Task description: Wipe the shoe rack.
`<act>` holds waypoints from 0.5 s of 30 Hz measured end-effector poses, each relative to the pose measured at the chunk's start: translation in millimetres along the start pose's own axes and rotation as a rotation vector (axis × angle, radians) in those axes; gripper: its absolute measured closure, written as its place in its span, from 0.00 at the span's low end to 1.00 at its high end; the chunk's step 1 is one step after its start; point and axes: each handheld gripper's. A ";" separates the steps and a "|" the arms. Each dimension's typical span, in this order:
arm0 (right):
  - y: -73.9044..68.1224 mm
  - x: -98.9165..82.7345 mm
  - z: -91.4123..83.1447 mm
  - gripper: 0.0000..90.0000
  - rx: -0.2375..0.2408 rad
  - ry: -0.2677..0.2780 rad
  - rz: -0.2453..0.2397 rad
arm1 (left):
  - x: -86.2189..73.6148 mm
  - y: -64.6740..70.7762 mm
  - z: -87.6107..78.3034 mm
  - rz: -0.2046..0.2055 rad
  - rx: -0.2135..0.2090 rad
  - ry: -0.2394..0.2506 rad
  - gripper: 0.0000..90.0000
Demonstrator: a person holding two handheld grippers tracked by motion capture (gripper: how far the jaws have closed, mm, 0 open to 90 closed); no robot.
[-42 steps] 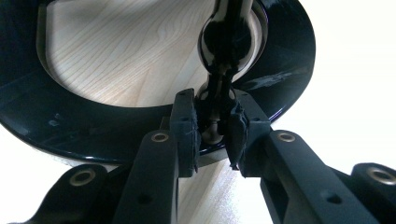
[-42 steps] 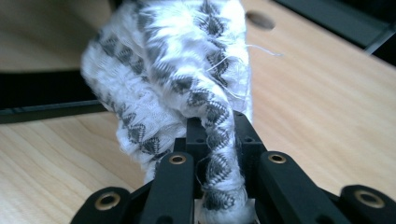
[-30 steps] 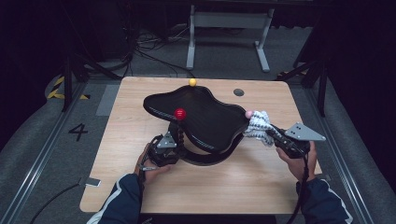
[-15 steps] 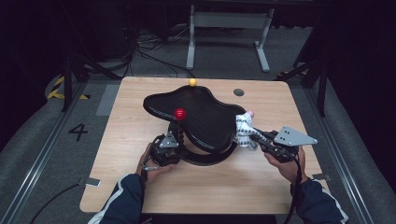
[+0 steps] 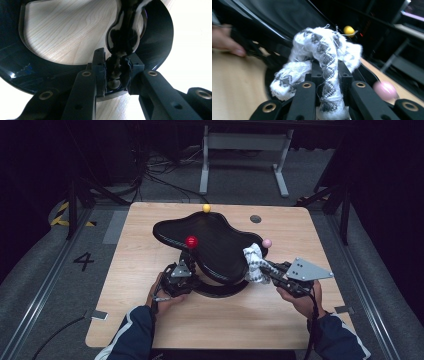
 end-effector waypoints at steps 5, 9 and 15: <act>23.7 -12.5 6.1 0.89 -0.103 -0.040 0.043 | -0.1 -0.7 -0.1 0.005 -0.005 -0.001 0.83; 40.7 -21.3 10.0 0.89 -0.168 -0.068 0.075 | -0.2 -1.4 -0.4 0.012 -0.008 -0.004 0.83; 61.4 -34.3 17.9 0.89 -0.225 -0.117 0.143 | -0.4 -1.5 -0.4 0.012 -0.010 -0.003 0.83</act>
Point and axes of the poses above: each handheld gripper's, and its own axes: z roughly forward along the jaws, x roughly out of its top, y roughly to its right, and after that the axes turned 13 degrees about z, right-handed
